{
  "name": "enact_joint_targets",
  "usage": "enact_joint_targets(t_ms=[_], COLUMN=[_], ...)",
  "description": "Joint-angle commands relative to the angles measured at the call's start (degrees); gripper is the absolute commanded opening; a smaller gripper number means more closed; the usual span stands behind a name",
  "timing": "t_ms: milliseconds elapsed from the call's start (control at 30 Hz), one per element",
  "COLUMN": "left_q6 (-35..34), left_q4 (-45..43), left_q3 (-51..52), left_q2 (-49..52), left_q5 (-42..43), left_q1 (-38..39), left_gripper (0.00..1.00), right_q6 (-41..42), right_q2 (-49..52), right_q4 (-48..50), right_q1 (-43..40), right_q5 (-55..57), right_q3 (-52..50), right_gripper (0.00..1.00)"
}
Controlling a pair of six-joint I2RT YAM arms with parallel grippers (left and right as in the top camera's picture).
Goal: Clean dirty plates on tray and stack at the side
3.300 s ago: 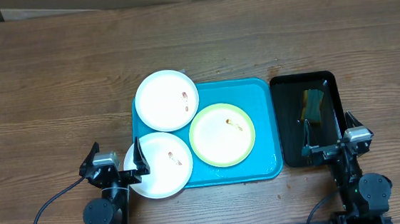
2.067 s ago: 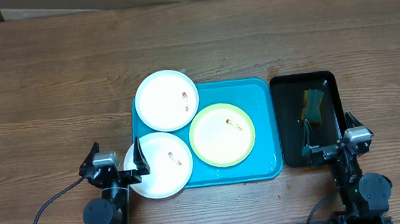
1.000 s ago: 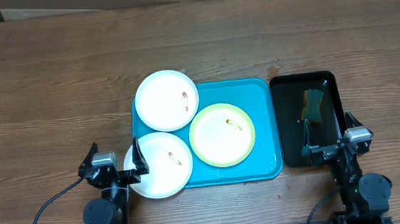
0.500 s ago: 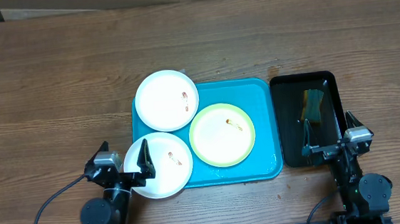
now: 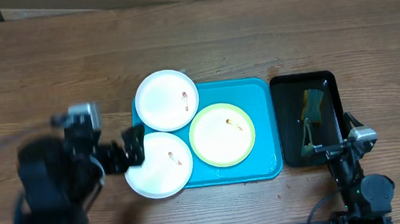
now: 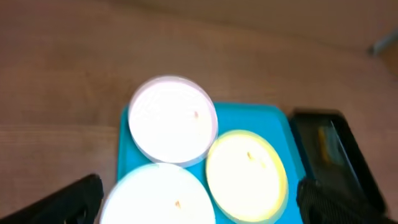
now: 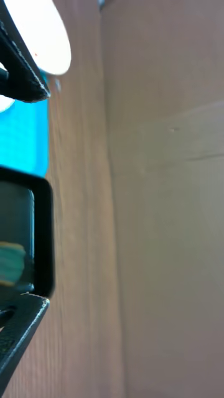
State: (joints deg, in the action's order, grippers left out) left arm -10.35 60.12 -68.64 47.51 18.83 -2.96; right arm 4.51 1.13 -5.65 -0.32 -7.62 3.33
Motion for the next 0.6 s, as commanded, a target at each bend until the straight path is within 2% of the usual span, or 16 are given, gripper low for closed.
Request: enact_joint_targets(t_ms=[0,100,200,267,333,433,567], left_q6=[1.09,1.16,1.01,-0.96,-1.38,-3.72,-10.32], left_q4=[4.28,7.85,8.70,10.43,12.09,12.87,10.23], left_q3=[-9.75,-15.04,-15.52,-14.97,-13.88,-11.17,-5.27], left_q2=[10.43,18.16,23.76,26.95,29.35,31.67,32.87], left_q5=[6.45,12.83,19.91,21.20,19.12,12.07,4.35], left_q1=[0.37,0.37,0.37,0.81,2.23,6.21,13.84], left_gripper=[1.00,1.00,1.00,0.98,0.84,0.70,0.66], right_q6=[3.06,3.04,2.97,2.51,1.95,0.02,-0.37], right_q2=[2.19,8.39,17.73,25.20,33.05,44.13,58.05], right_q4=[-1.70,-6.21,-11.89,-16.41,-22.36,-32.30,-45.40], right_q1=[0.20,0.20,0.20,0.20,0.20,0.20,0.20], right_q5=[-2.36,-2.38,-4.07,-7.80,-10.84,-11.80,-11.89], right_q3=[9.75,19.74,30.73,38.42,46.34,57.20,70.60], right_gripper=[1.00,1.00,1.00,1.00,1.00,1.00,1.00])
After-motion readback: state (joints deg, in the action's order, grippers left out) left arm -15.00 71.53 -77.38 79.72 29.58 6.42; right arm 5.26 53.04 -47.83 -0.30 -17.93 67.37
